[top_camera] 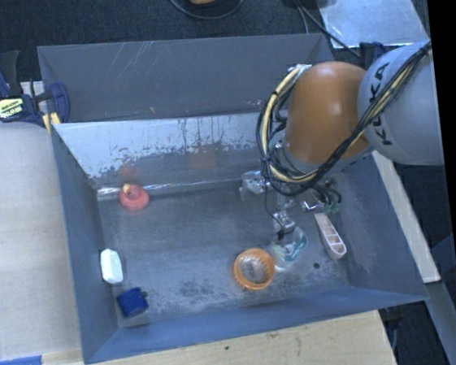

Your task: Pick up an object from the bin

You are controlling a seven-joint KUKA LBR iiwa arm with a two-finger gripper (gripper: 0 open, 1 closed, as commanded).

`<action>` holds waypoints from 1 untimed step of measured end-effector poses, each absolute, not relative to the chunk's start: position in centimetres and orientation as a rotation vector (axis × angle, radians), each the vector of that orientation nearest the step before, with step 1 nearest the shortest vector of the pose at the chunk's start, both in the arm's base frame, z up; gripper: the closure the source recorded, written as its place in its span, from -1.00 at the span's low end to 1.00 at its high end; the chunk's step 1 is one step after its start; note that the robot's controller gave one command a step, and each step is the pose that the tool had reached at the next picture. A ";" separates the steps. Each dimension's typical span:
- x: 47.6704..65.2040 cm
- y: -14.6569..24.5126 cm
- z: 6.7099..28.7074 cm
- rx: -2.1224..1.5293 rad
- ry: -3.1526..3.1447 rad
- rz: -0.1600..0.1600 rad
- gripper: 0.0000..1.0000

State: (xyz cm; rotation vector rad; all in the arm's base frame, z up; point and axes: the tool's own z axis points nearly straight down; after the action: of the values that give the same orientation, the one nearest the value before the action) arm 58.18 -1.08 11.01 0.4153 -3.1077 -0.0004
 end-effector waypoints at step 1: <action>49.5 -1.1 17.6 0.272 -3.150 -0.003 -1.00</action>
Offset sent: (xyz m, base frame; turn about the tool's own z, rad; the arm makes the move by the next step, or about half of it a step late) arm -0.0849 0.0351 0.0244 -0.1660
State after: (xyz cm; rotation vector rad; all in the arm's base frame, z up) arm 49.51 -1.07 17.61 0.2718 -3.1498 -0.0025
